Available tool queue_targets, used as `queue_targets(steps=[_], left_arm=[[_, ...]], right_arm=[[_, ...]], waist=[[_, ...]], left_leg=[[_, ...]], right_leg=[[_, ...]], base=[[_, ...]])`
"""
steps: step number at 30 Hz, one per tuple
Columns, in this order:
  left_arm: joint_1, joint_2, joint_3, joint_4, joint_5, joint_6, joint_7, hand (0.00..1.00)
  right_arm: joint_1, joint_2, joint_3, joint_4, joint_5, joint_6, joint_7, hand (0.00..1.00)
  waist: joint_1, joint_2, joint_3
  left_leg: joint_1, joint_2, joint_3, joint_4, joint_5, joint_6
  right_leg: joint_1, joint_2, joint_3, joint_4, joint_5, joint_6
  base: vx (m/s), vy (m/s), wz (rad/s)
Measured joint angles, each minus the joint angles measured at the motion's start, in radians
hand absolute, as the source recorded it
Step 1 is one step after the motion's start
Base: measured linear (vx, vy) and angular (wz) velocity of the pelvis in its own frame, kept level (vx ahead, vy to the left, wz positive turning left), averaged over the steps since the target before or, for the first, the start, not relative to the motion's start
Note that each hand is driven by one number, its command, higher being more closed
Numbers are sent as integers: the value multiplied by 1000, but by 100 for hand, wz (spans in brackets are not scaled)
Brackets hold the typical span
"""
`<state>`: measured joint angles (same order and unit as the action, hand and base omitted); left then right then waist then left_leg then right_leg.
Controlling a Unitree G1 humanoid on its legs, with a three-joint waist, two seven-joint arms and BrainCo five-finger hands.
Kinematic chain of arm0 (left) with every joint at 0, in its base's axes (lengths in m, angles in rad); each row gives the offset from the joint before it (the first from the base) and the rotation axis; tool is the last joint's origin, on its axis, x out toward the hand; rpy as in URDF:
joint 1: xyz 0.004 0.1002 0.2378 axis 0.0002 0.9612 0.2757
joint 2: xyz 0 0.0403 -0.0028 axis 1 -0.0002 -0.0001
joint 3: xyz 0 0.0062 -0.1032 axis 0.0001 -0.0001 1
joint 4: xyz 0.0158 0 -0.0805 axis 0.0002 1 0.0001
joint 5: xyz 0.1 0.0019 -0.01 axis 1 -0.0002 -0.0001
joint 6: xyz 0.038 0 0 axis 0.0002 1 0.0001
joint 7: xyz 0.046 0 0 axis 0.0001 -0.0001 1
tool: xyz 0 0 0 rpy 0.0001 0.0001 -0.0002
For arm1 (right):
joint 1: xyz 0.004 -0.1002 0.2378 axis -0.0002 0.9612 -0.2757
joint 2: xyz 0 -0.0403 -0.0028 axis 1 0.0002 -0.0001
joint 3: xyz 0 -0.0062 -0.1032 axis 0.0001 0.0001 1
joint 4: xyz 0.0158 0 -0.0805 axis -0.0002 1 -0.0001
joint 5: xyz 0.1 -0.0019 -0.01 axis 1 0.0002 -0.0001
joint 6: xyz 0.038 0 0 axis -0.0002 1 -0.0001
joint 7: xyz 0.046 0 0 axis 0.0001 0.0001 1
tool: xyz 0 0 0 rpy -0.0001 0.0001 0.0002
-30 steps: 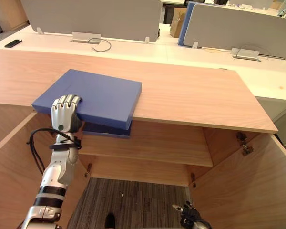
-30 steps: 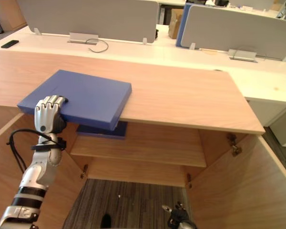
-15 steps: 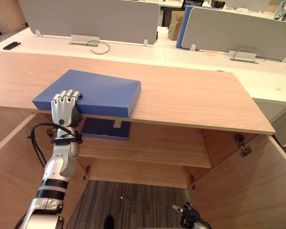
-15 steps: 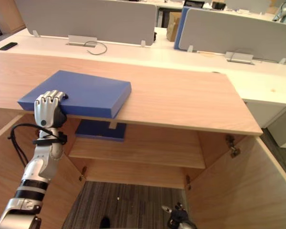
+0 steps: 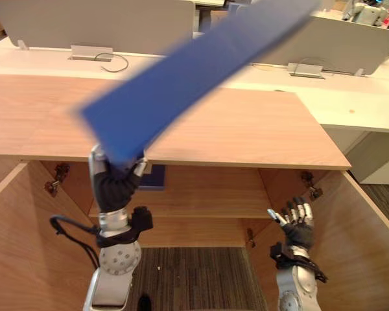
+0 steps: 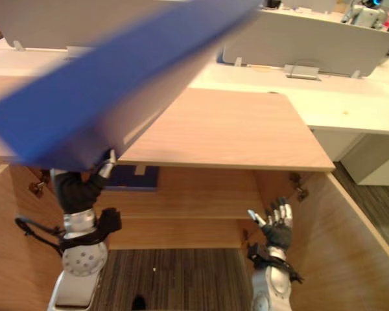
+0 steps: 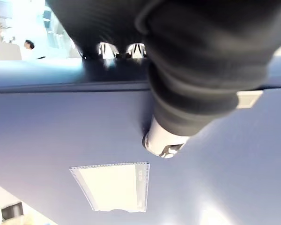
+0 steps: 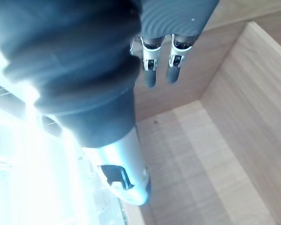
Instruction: Walk over to the cabinet, pick up the folder, carry it to the office cabinet, place the folder inside the office cabinet, then close the office cabinet door
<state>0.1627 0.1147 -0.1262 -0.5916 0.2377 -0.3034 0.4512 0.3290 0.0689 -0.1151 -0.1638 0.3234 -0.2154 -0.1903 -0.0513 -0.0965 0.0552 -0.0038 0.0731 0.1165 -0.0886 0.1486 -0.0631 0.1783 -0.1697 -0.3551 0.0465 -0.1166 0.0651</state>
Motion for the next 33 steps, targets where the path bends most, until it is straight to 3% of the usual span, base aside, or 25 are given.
queue_targets(steps=[2, 10, 13, 16, 21, 25, 33], left_arm=[[27, -19, 16, -10, -159, -19, -36, 100], [59, -48, 29, -14, -411, -20, -106, 100], [45, -47, 24, -6, -497, -20, -149, 100], [-23, -24, 13, 52, -589, -20, -210, 100], [-114, 34, -21, 169, -644, -19, -297, 100], [-149, 57, -30, 247, -665, -15, -330, 100], [-155, 130, -31, 300, -686, -12, -337, 100]], right_arm=[[31, 4, 10, -84, -108, -1, -35, 0], [68, 3, 123, -261, -233, -1, -83, 0], [-30, -16, 162, -325, -268, -2, -89, 0], [-292, -84, 200, -336, -253, -28, -61, 0], [-622, -233, 287, -261, -60, -67, 83, 0], [-793, -416, 358, -113, 248, -45, 216, 0], [-1021, -762, 502, 14, 592, 10, 350, 0]], waist=[[-8, 14, 2], [-19, 53, -10], [-21, 52, -11], [-16, 52, -11], [-9, 52, -11], [-1, 54, -11], [4, 68, -22]], left_leg=[[4, -1, 22, -4, -2, 4], [7, 10, 55, 0, 14, 3], [8, 8, 64, 1, 14, 4], [14, 4, 65, 1, 17, 7], [36, 3, 61, -3, 21, 12], [36, 3, 59, -5, 30, 17], [16, 3, 52, -5, 43, 17]], right_leg=[[-11, -6, 21, 1, -10, 20], [-42, -2, 67, 8, 2, 37], [-43, -2, 83, 2, 14, 41], [-38, -6, 85, 3, 18, 44], [-16, -8, 84, 9, 19, 45], [-18, -8, 84, 12, 20, 45], [-26, -4, 78, -4, 40, 46]], base=[[-130, 47, -33], [-36, 14, -16], [28, 11, -11], [0, 0, 0], [-47, 12, 3], [-71, 15, 2], [-7, 2, 1]])
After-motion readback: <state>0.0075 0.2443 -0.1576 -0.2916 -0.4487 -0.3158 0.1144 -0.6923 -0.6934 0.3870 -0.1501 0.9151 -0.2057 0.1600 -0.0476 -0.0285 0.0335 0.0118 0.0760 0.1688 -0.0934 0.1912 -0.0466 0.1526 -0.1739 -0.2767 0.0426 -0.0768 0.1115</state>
